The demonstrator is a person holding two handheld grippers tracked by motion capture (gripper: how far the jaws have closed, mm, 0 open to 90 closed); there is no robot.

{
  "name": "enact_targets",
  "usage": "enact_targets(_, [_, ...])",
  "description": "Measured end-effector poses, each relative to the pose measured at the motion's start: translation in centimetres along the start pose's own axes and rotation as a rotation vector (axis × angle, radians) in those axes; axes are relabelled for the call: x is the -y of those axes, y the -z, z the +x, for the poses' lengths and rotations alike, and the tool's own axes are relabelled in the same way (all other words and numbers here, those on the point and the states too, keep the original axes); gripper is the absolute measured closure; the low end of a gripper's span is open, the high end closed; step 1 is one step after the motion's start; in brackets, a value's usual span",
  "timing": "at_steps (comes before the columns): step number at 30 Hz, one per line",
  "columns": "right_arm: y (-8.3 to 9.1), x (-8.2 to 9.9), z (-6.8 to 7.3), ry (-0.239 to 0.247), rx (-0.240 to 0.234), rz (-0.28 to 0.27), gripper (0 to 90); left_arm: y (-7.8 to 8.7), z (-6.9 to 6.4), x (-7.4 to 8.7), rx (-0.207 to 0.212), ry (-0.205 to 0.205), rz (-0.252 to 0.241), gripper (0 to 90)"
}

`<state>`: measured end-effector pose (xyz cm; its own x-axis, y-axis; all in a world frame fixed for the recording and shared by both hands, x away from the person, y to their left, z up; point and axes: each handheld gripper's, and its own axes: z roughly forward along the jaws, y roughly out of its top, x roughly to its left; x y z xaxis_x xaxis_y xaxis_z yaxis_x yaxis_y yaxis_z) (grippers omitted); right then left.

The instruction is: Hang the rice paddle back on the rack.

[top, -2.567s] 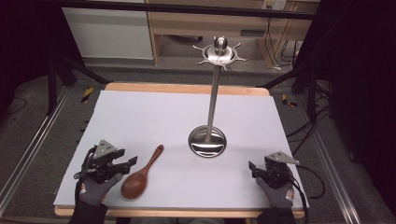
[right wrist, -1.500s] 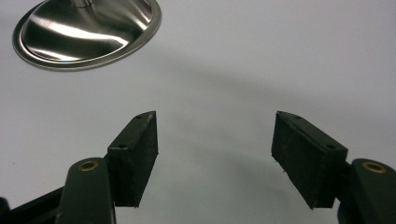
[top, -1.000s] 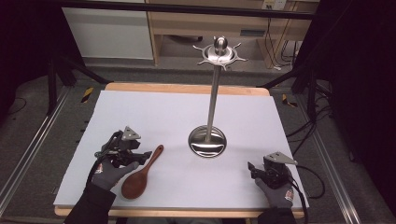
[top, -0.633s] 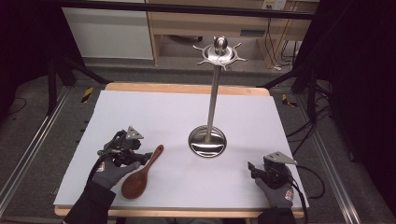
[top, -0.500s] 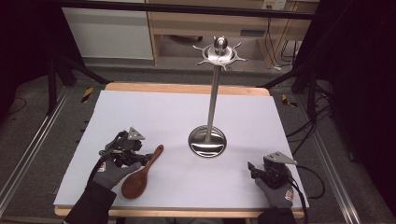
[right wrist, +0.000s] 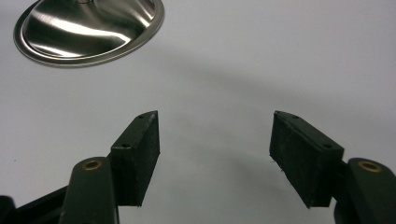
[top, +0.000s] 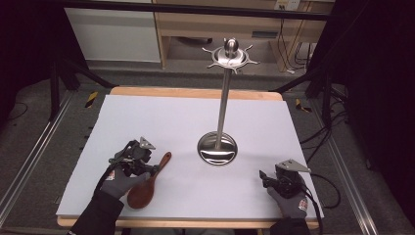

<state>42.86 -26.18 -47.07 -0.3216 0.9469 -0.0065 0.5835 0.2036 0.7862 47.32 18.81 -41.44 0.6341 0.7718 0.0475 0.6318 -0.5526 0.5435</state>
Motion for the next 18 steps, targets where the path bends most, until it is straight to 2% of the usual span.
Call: enact_targets(18, [0.0,0.0,0.1,0.01,-0.006,0.003,34.9,-1.7,0.2,0.5,0.025,0.009,0.089,52.9])
